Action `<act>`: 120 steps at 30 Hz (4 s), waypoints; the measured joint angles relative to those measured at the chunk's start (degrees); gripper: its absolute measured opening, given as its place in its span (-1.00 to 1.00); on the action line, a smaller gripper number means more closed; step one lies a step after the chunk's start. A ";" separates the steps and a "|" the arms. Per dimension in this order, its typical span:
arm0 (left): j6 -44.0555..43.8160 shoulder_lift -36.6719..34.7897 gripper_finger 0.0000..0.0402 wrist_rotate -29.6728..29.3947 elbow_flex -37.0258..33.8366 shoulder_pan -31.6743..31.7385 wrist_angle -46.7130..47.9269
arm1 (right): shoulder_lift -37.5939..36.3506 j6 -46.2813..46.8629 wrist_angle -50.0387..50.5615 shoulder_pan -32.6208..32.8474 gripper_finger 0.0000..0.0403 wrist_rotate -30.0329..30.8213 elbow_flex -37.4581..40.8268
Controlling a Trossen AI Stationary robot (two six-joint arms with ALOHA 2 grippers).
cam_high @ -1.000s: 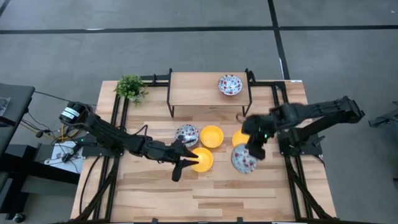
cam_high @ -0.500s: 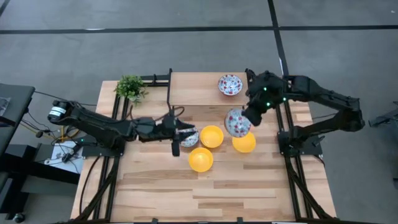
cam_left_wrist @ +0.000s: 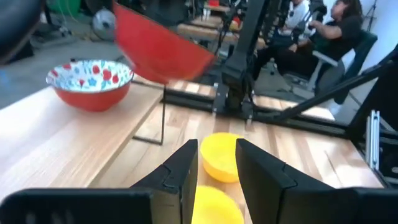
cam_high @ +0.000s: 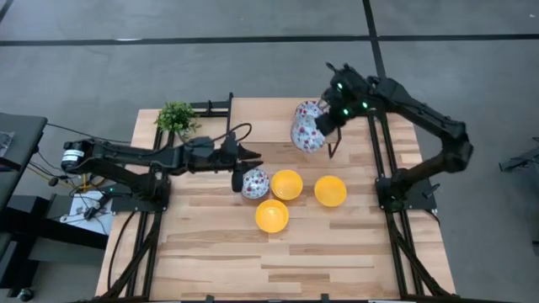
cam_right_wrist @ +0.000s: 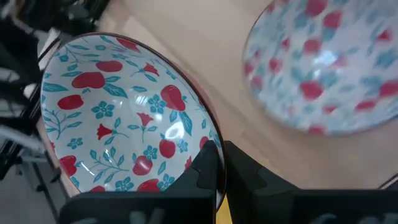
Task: Pick & Place Mini bowls
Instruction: Stack the right white patterned bowl on top of the white patterned bowl on the shelf
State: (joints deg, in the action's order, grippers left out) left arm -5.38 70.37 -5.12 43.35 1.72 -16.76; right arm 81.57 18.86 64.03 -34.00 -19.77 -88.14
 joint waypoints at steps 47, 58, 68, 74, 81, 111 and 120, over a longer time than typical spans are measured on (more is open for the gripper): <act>5.17 0.04 -0.46 7.28 0.00 10.27 1.95 | 26.11 -16.29 25.99 -14.72 -1.00 0.50 -38.10; 5.15 0.04 -0.46 7.30 0.00 10.27 1.95 | 13.27 -15.93 26.01 -13.59 -1.00 4.24 -28.62; 5.15 0.04 -0.46 7.30 0.00 10.27 1.95 | -0.56 -9.31 19.78 -13.61 -1.00 4.87 -8.83; 5.14 0.04 -0.46 7.30 0.00 10.27 1.96 | 2.00 -2.58 12.24 -13.79 -1.00 4.05 -8.54; 5.13 0.04 -0.46 7.30 0.00 10.27 1.97 | 9.82 -2.73 10.41 -13.90 -1.00 0.91 -8.46; 5.15 0.07 -0.46 7.30 0.00 10.27 1.99 | 16.25 -4.06 11.87 -17.05 -0.98 0.55 -12.89; 5.15 0.07 -0.46 7.30 0.00 10.27 1.99 | 16.25 -4.31 12.15 -16.98 -0.98 1.35 -12.89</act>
State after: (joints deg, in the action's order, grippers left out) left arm -0.23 70.43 2.18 43.35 11.99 -14.76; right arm 97.82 14.55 76.19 -50.98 -18.42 -101.03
